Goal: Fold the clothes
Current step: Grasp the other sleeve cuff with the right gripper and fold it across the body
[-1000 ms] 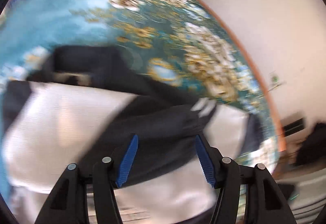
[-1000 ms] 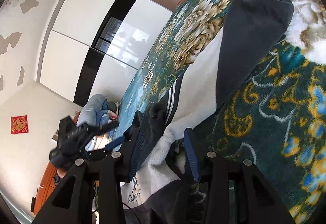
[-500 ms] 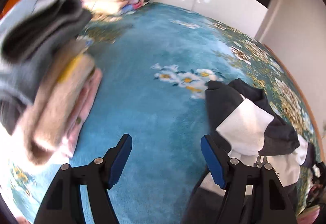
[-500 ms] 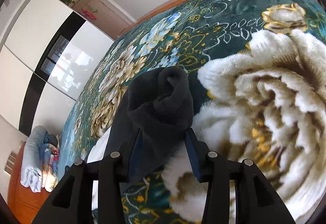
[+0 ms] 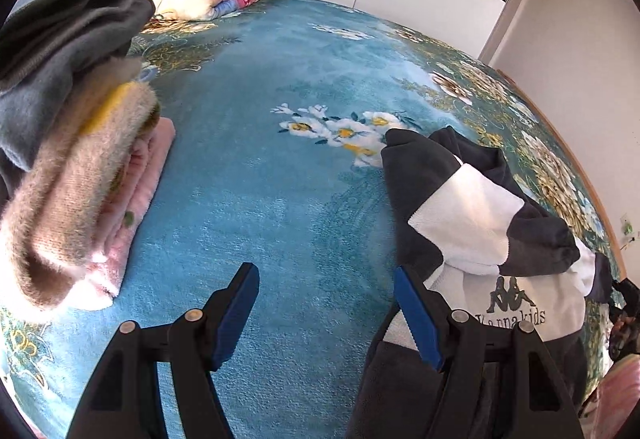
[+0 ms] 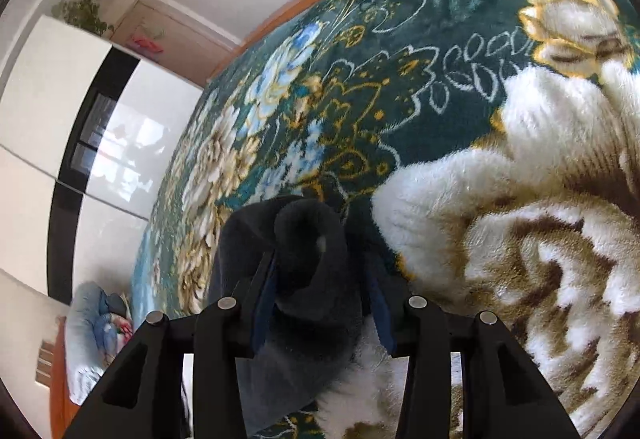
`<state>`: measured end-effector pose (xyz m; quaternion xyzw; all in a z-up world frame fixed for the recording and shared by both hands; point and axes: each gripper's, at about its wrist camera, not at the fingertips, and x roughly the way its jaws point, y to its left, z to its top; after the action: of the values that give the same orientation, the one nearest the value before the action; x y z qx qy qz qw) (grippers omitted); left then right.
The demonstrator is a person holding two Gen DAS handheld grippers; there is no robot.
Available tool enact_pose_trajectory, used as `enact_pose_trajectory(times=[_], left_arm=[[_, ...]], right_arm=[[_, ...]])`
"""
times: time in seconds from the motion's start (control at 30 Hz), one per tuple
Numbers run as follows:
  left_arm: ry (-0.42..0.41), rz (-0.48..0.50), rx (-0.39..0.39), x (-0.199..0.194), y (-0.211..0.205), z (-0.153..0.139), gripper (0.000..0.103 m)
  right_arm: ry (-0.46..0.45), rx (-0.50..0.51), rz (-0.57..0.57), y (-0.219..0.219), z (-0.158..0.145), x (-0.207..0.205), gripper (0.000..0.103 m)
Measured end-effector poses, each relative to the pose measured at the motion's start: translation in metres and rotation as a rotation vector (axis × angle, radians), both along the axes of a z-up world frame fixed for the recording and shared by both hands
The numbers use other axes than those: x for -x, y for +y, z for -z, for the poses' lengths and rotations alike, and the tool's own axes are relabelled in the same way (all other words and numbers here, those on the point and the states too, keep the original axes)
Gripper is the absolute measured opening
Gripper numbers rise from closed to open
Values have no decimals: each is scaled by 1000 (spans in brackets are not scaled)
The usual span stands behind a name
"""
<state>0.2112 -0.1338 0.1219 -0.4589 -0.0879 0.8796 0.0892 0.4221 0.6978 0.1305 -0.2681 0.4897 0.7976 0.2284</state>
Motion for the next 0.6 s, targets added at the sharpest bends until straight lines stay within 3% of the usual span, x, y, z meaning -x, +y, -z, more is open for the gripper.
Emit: enact_pose_trajectory(times=[0.07, 0.2, 0.4, 0.5, 0.6], left_arm=[[2, 8, -7, -1, 3, 0, 74], [21, 25, -32, -8, 1, -5, 74], [35, 33, -102, -20, -14, -8, 74], [42, 32, -137, -29, -25, -6, 74], [44, 33, -167, -39, -38, 0, 74]], right_arm=[[0, -5, -24, -1, -2, 2, 22], [123, 91, -24, 2, -17, -11, 20], [359, 43, -202, -54, -127, -6, 20], [441, -27, -364, -115, -188, 14, 20], [470, -46, -518, -188, -217, 48, 20]])
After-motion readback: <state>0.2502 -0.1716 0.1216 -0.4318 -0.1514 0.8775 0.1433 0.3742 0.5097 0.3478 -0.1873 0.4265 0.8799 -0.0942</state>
